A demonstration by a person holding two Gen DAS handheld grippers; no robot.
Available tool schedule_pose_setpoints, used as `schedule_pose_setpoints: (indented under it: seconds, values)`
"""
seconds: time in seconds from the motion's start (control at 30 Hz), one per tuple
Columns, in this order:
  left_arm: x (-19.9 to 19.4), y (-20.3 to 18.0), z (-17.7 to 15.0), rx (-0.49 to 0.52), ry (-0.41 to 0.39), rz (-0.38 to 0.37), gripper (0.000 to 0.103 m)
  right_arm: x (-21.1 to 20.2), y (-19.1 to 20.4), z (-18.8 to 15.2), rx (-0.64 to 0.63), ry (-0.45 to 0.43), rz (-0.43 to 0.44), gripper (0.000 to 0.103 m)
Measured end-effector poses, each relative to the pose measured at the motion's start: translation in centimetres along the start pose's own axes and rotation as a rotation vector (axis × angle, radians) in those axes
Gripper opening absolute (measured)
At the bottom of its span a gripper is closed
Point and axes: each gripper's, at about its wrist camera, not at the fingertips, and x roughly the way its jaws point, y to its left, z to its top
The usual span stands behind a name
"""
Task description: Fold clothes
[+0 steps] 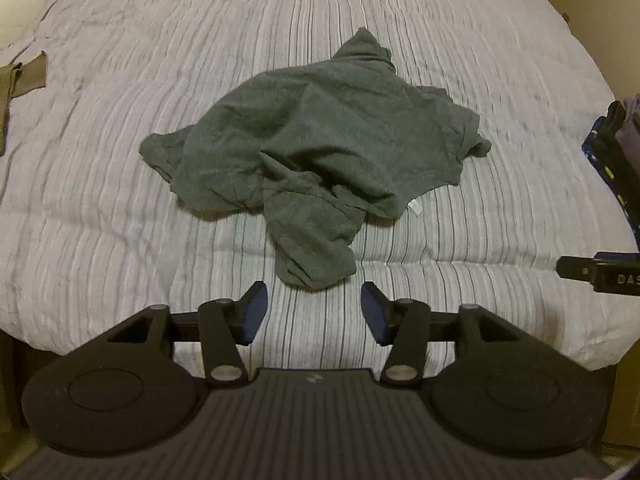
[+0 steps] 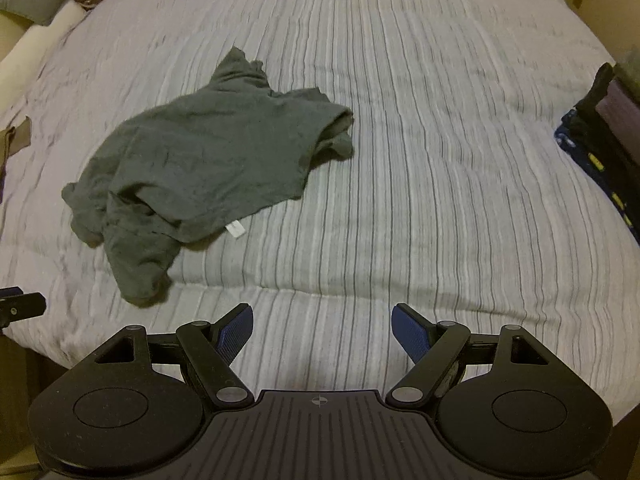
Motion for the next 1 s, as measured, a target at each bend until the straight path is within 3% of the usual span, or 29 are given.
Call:
schedule_pose_setpoints:
  seconds: [0.33, 0.4, 0.43, 0.47, 0.53, 0.63, 0.83, 0.93, 1.0]
  values:
    - [11.9, 1.0, 0.4, -0.097, 0.004, -0.048, 0.05, 4.8, -4.8, -1.7, 0.032, 0.077, -0.11, 0.08]
    - [13.5, 1.2, 0.3, -0.097, -0.007, -0.074, 0.035, 5.9, -5.5, -2.1, 0.043, 0.092, -0.122, 0.08]
    - [13.8, 1.4, 0.1, -0.088, -0.012, -0.088, 0.011, 6.5, -5.8, -2.2, 0.048, 0.099, -0.128, 0.08]
    - [13.7, 1.9, -0.2, -0.077, -0.027, -0.102, 0.003, 6.9, -5.9, -2.3, 0.044, 0.11, -0.132, 0.08]
    - [11.9, 3.5, -1.3, -0.053, -0.087, -0.107, 0.003, 7.6, -5.7, -2.3, 0.021, 0.116, -0.139, 0.08]
    - [8.0, 7.8, -3.0, -0.022, -0.143, -0.032, 0.002, 7.9, -5.5, -2.1, 0.001, 0.093, -0.131, 0.08]
    - [3.4, 16.7, -5.5, -0.056, -0.141, 0.118, 0.005, 9.3, -4.7, -2.2, -0.039, 0.066, -0.129, 0.08]
    - [3.8, 16.7, -6.3, -0.016, -0.124, 0.18, 0.015, 9.9, -4.0, -2.1, -0.103, 0.049, -0.143, 0.08]
    - [4.3, 14.9, -7.0, 0.049, -0.126, 0.166, 0.022, 9.9, -3.7, -2.0, -0.171, 0.013, -0.159, 0.08]
